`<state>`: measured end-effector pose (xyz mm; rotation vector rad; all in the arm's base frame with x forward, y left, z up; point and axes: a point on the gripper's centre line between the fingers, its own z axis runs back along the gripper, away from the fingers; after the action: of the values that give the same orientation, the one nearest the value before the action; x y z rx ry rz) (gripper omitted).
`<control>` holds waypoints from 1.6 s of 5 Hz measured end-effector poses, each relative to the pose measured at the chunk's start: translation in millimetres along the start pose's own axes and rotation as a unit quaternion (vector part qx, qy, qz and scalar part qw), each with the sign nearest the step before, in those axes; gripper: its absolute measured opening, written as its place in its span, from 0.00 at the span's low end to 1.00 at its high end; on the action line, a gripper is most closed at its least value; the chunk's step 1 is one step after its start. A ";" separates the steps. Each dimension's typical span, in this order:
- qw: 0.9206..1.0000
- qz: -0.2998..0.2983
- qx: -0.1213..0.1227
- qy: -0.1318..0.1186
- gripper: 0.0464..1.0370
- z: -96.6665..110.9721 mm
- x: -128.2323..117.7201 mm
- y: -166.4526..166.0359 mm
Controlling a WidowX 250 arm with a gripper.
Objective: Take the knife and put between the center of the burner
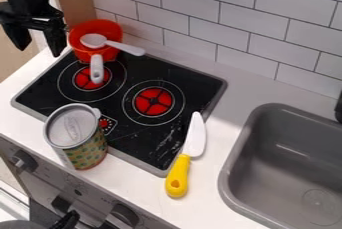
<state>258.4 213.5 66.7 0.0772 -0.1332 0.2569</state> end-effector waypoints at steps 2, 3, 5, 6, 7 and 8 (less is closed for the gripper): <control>1.000 0.008 -0.030 0.001 0.96 5.2 -10.3 -33.6; 0.999 -0.016 -0.050 -0.014 0.96 31.7 -8.0 -56.6; 0.992 -0.092 -0.080 0.015 0.96 39.9 -42.6 -118.6; 0.991 -0.073 -0.105 0.034 0.96 25.0 -62.0 -163.4; 0.995 -0.039 -0.084 0.041 0.96 4.5 -75.5 -190.4; 0.998 -0.005 -0.043 0.044 0.96 -19.0 -94.3 -214.4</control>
<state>225.6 -14.9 22.0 -0.0193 -0.0559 0.2434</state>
